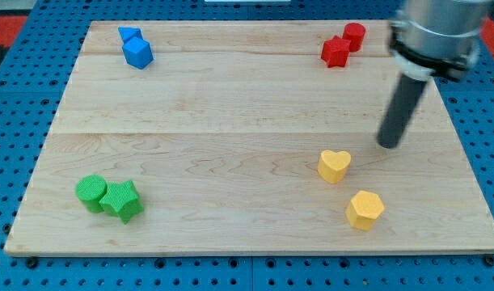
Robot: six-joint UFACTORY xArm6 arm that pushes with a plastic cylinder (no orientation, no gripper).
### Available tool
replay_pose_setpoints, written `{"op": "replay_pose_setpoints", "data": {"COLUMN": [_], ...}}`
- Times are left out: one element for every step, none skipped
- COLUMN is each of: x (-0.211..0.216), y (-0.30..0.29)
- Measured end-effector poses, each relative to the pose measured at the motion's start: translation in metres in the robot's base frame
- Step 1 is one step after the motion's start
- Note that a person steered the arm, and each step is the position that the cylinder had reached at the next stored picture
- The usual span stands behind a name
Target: Push the yellow heart to the center of trhe board
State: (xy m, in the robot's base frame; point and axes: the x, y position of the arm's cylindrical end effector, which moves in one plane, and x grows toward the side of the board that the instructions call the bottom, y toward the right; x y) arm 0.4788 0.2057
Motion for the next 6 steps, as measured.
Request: {"op": "replay_pose_setpoints", "data": {"x": [0.041,0.035,0.024,0.018,-0.051,-0.038], "y": [-0.018,-0.079,-0.147,-0.171,-0.243,-0.236]}}
